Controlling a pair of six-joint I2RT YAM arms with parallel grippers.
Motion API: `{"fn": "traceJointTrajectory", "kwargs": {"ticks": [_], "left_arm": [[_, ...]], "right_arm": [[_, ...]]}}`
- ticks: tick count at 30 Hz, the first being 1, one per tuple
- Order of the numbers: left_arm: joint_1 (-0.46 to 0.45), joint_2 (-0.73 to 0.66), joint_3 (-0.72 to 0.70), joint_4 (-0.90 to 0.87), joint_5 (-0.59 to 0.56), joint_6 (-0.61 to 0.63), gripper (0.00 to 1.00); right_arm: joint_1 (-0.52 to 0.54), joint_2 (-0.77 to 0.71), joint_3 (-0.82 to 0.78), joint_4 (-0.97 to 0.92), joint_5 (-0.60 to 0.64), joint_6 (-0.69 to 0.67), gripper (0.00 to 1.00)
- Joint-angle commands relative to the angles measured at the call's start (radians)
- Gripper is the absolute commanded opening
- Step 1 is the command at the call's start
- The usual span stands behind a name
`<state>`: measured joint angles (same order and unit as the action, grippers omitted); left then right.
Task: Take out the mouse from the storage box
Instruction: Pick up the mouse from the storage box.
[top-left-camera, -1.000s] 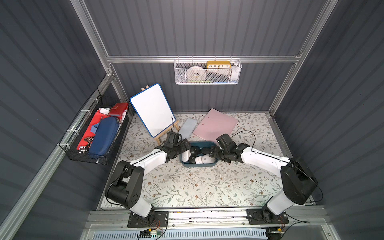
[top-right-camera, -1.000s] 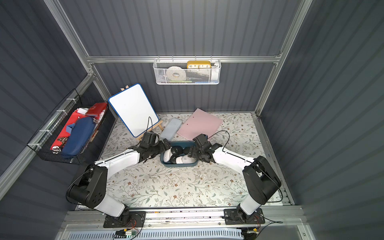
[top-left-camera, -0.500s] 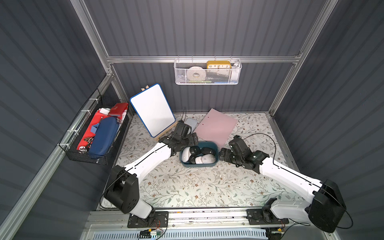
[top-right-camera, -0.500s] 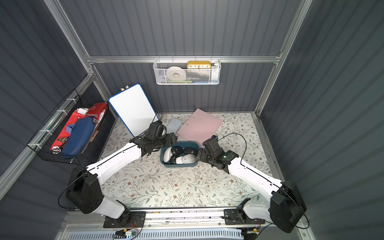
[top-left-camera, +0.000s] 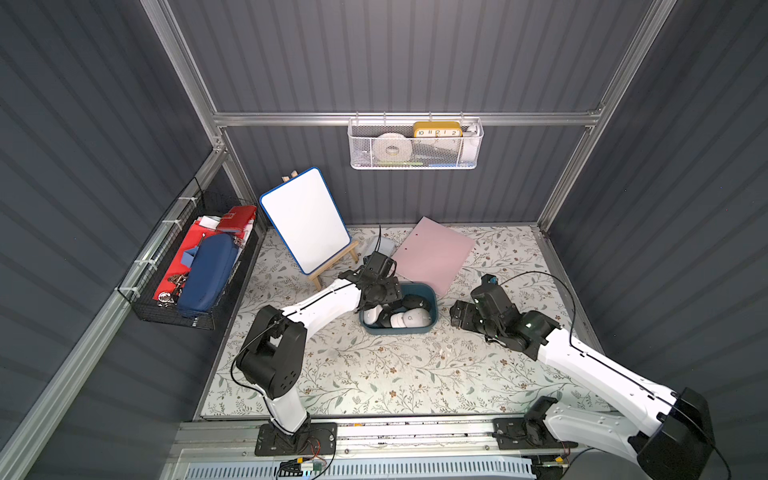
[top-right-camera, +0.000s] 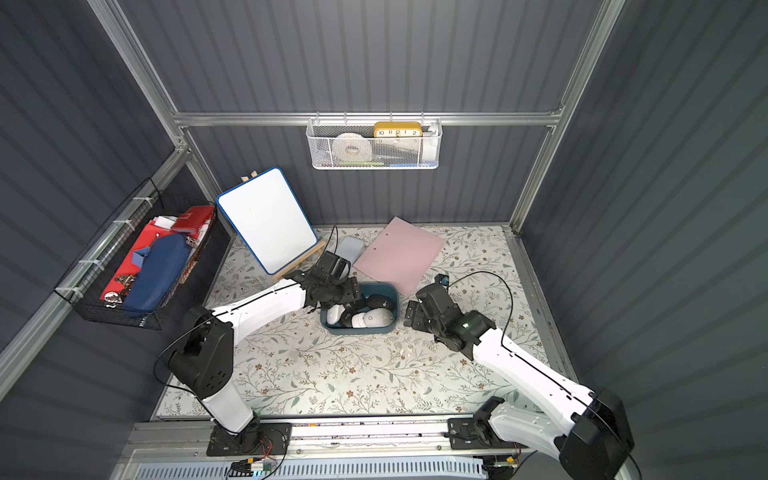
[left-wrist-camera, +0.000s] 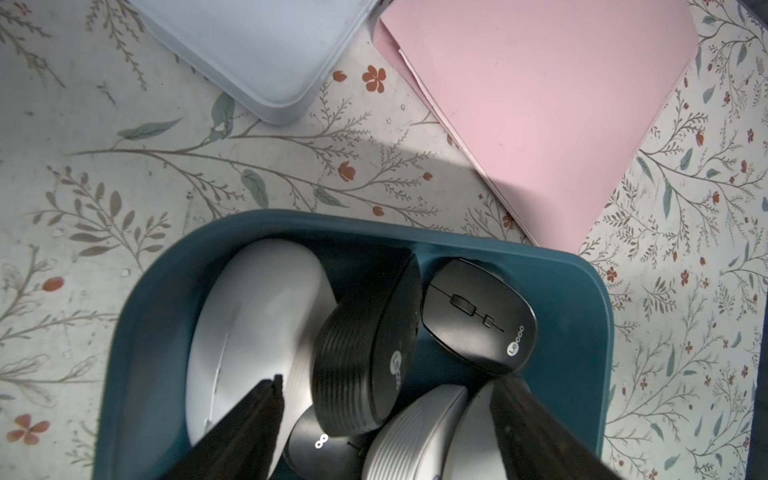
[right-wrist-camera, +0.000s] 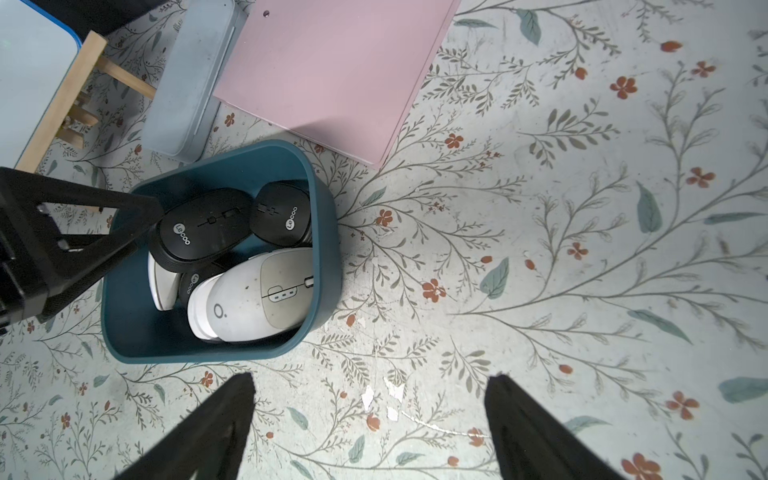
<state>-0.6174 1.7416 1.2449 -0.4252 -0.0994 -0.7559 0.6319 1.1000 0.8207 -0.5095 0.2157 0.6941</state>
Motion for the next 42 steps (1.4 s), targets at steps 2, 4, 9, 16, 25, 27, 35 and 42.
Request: {"fn": "traceJointTrajectory", "kwargs": {"ticks": [2,4,9,16,25,27,35,42], "left_arm": [[-0.01,0.024,-0.022,0.013,0.028,-0.045,0.81],[-0.011,0.032,-0.033,0.034,0.029,-0.035,0.81],[-0.011,0.065,-0.047,0.052,0.03,-0.047,0.79],[-0.015,0.063,-0.107,0.161,0.069,-0.053,0.72],[-0.015,0.053,-0.13,0.259,0.038,-0.066,0.55],[-0.014,0.053,-0.132,0.274,0.037,-0.066,0.53],[-0.015,0.059,-0.138,0.268,0.032,-0.092,0.45],[-0.014,0.097,-0.141,0.271,0.05,-0.097,0.41]], "right_arm": [[0.0,-0.003,-0.028,0.001,0.026,-0.01,0.91],[0.0,0.001,-0.028,-0.001,0.03,-0.015,0.91],[0.0,0.0,-0.03,-0.011,0.042,-0.014,0.91],[0.0,-0.008,-0.05,-0.001,0.035,-0.004,0.91],[-0.001,0.001,-0.054,0.002,0.023,-0.001,0.91],[0.0,0.0,-0.051,-0.004,0.018,0.002,0.91],[0.0,-0.009,-0.053,-0.025,0.02,0.006,0.91],[0.0,-0.022,-0.058,-0.026,0.03,0.005,0.91]]}}
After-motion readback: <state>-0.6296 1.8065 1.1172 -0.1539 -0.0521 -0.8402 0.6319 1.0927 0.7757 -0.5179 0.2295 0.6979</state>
